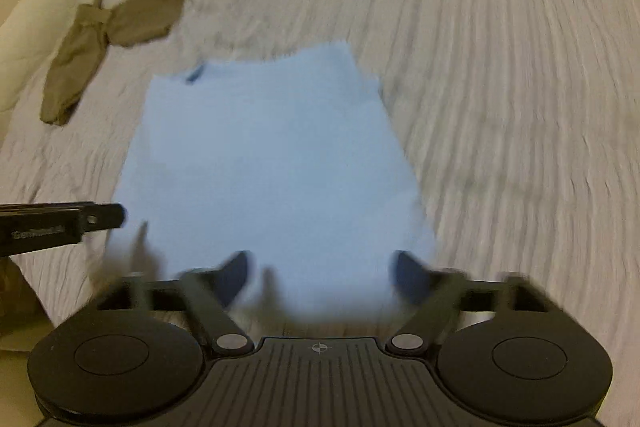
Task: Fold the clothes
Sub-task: 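Release the sweatshirt and hold both grippers open above the folded bundle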
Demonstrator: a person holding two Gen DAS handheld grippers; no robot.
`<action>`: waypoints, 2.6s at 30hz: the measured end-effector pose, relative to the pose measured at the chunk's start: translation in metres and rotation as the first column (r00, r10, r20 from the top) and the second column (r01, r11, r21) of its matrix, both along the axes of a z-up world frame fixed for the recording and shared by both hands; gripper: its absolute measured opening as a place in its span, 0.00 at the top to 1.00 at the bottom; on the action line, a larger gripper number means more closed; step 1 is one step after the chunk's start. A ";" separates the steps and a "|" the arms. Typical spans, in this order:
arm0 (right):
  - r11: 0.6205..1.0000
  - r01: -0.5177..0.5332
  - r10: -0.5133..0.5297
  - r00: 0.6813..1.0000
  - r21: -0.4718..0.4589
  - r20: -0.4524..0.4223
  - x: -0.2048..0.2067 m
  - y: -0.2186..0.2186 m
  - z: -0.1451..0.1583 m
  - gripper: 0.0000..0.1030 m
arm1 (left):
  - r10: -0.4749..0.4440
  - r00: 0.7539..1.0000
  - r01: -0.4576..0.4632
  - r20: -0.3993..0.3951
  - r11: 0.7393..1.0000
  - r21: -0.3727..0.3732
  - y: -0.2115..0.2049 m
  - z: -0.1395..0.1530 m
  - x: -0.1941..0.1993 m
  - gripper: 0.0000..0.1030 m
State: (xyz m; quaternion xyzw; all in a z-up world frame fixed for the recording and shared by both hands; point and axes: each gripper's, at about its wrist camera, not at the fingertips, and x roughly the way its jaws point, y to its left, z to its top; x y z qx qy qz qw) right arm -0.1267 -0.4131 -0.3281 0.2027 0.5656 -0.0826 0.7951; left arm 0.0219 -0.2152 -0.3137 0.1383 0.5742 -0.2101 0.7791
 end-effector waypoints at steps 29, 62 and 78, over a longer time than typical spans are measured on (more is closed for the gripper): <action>0.994 -0.090 0.089 0.996 -0.054 -0.011 -0.035 0.037 0.121 0.00 | -0.035 0.994 0.029 0.107 0.998 0.059 0.013 0.146 -0.072 0.40; 0.991 -0.080 0.078 0.997 -0.111 -0.018 -0.035 0.032 0.130 0.00 | -0.060 0.993 0.058 0.097 0.998 0.031 0.013 0.146 -0.073 0.39; 0.988 -0.120 0.114 0.992 -0.101 -0.059 -0.039 0.038 0.117 0.00 | -0.029 0.998 0.026 0.056 0.998 0.050 0.023 0.129 -0.081 0.39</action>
